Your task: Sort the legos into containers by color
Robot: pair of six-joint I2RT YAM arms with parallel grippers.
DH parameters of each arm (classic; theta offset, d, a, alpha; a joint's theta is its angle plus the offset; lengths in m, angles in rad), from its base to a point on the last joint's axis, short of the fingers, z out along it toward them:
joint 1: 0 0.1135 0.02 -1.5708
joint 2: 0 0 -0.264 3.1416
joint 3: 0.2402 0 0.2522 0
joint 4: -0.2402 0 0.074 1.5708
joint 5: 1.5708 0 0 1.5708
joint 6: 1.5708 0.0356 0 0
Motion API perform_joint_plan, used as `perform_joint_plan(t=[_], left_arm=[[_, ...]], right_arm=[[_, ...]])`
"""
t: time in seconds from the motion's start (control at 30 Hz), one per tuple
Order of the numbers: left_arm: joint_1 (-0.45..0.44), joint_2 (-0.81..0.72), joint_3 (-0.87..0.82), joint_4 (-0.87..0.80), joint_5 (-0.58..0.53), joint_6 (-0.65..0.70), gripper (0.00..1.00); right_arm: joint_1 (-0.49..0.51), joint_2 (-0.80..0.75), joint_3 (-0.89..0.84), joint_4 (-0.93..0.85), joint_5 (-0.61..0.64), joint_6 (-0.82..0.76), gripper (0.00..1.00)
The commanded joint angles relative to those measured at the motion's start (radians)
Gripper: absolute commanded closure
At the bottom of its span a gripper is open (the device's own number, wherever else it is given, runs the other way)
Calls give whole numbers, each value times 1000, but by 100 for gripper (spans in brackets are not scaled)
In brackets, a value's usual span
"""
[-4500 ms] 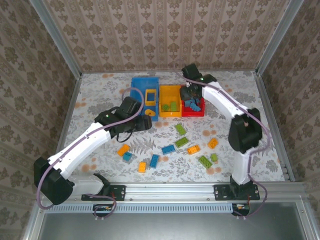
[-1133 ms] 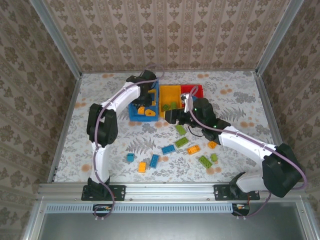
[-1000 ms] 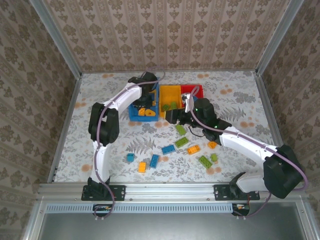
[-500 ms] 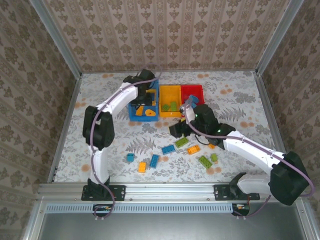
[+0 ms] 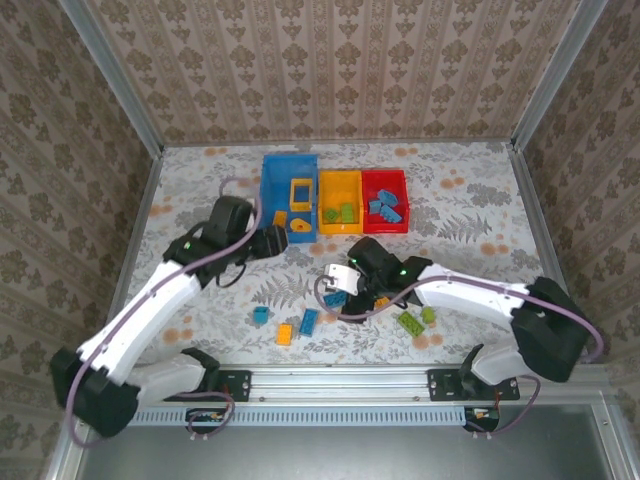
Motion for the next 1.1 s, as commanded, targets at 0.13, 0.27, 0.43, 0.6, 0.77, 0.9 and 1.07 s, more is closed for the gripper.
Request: perform_joint_plan(t=[0.13,0.27,0.43,0.6,0.77,0.9,1.07], left_arm=[[-9,-316,-171,-21,117,-143,33],[-10,-421,-208,-78,130,-177,33],[-9,-471,-212,-106,102,-197,33],[-9,-468,-219,-79,106,-210,34],[-7,-468,-217,-72,110,-205,34],[-7,-469,-221,-37,128,-212,34],[-6,-456,-216,38,150,-226,34]], right_arm=[[7,164,95,-28,78,-95,11],[12,226,135,-54,73,-85,14],[35,300,180,-84,89,-65,21],[51,365,236,-127,120,-43,29],[53,419,293,-183,123,-15,51],[53,419,304,-188,129,4,69],[26,337,327,-183,148,49,78]])
